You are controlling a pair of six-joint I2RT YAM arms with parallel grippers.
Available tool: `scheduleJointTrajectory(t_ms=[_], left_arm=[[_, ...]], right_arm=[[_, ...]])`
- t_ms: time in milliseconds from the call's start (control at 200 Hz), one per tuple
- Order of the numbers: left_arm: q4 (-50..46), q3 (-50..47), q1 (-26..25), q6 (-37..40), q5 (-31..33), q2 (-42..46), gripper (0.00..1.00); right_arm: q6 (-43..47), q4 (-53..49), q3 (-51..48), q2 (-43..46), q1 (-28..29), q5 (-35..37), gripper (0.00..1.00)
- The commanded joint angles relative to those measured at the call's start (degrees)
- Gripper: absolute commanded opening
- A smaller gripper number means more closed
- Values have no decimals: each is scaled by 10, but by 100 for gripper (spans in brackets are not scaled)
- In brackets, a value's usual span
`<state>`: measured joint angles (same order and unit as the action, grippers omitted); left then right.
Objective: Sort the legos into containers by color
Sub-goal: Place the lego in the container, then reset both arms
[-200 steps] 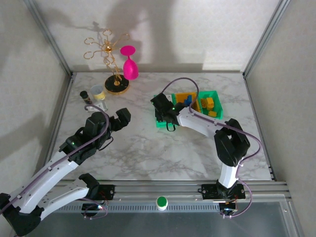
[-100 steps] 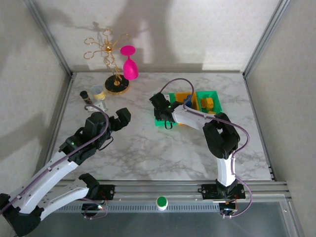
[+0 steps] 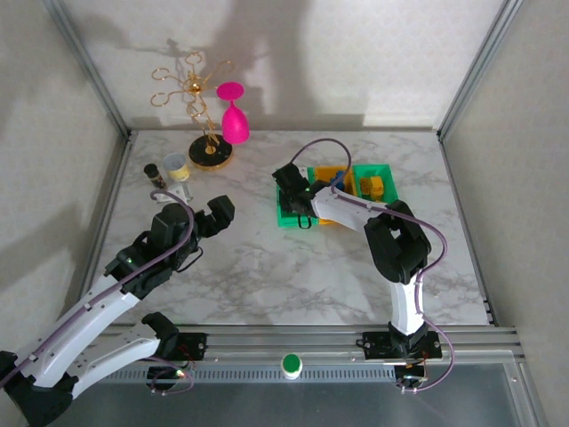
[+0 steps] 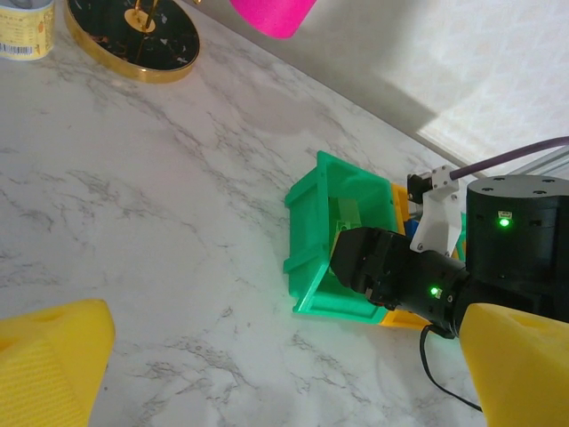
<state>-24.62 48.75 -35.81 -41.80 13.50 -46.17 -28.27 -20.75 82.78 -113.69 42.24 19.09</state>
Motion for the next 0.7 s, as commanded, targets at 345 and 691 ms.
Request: scheduleJointTrajectory(t_ms=[345,691], left_arm=[[4,5,3,15,21,-4,100],[44,20,54,46,209,-93,100]], right_arm=[[9,-16,18,117,0,22,57],[6,5,-104,331,-114,208,99]])
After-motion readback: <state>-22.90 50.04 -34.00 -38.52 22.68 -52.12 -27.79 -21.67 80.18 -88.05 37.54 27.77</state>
